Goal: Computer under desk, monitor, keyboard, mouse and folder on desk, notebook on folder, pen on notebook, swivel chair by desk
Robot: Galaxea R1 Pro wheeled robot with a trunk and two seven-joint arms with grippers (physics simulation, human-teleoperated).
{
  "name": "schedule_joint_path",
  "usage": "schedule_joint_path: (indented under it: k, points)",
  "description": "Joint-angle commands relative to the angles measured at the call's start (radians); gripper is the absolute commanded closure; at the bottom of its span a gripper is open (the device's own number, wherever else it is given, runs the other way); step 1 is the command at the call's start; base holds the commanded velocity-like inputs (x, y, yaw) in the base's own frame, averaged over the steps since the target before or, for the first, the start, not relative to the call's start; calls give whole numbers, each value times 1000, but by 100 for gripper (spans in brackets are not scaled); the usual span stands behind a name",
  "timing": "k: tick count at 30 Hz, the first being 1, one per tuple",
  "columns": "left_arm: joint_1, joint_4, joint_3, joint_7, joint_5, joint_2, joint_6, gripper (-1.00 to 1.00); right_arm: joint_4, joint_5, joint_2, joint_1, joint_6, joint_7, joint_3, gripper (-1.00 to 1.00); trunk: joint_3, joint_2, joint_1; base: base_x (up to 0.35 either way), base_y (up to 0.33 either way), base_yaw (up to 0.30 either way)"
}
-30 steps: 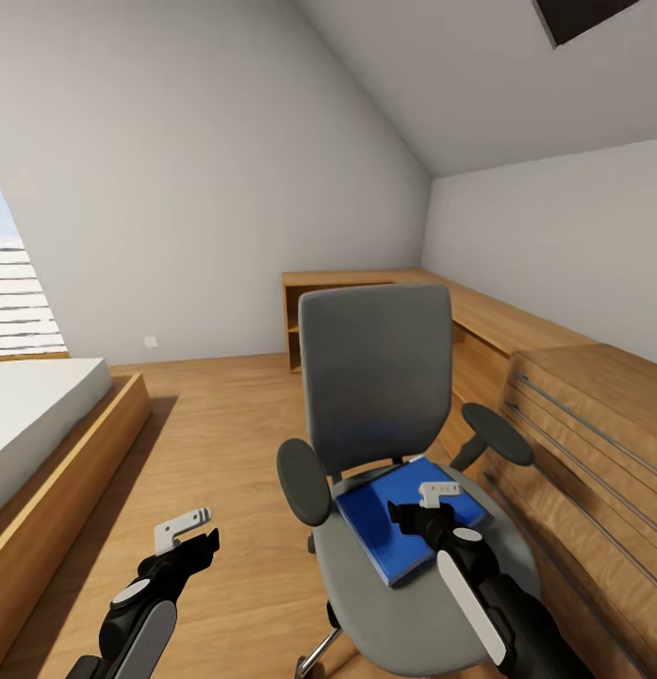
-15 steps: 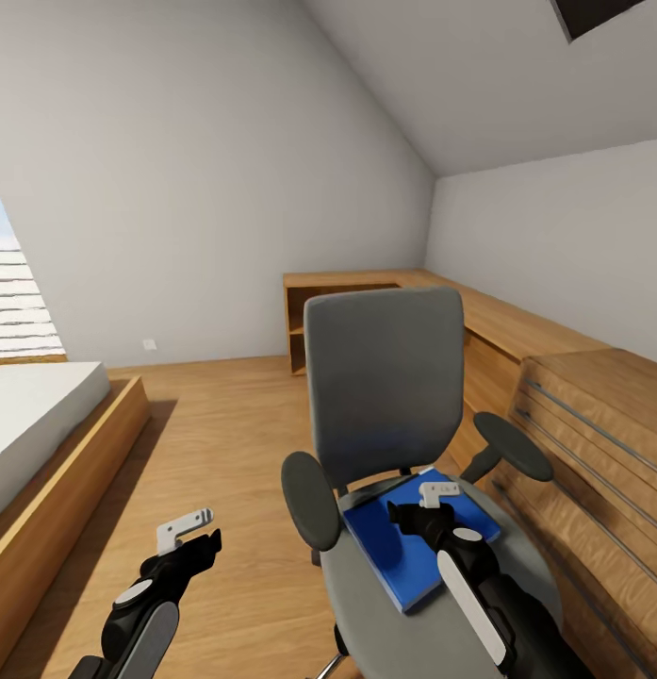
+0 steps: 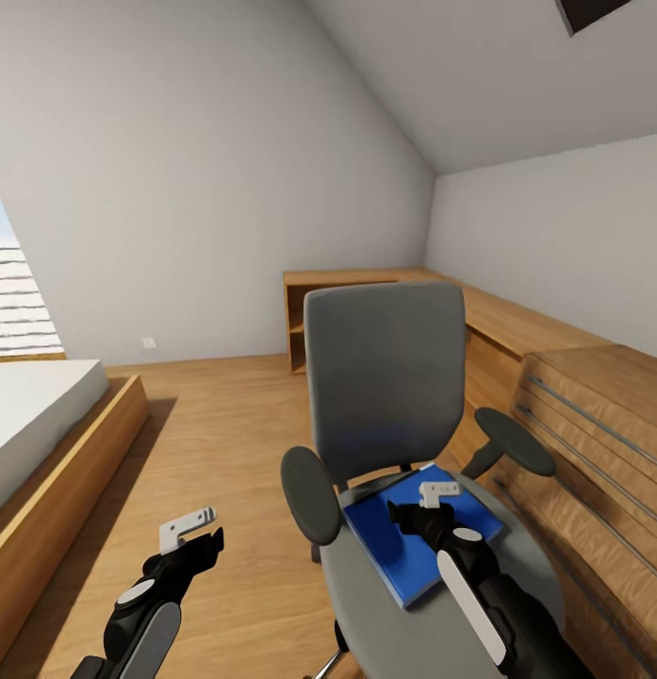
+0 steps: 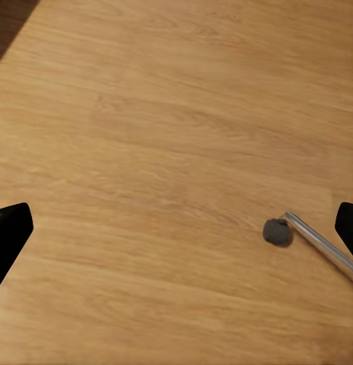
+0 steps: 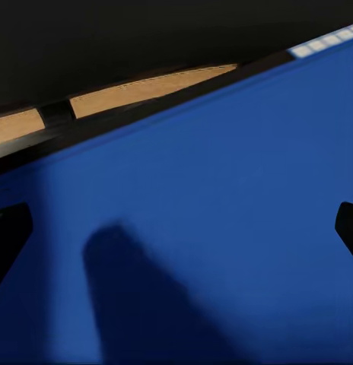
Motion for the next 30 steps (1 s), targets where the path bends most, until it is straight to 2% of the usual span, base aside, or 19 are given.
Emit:
schedule_joint_path:
  k: [1,11,30]
  points:
    - [-1,-1,-3,10,9,1,1,-100,-1,-10,-1,-1,2,-10,3,-100,-4,-8,4,0,0,0]
    - [-1,-3,-2,11,9,2,1,-100,-1,-10,-1,-1,3,-10,3,-100,-36,-78,42,0,0,0]
    - [-1,1,0,11,10,3,1,-100,-1,-10,-1,-1,3,-10,3,-100,-36,-78,42,-7,-1,0]
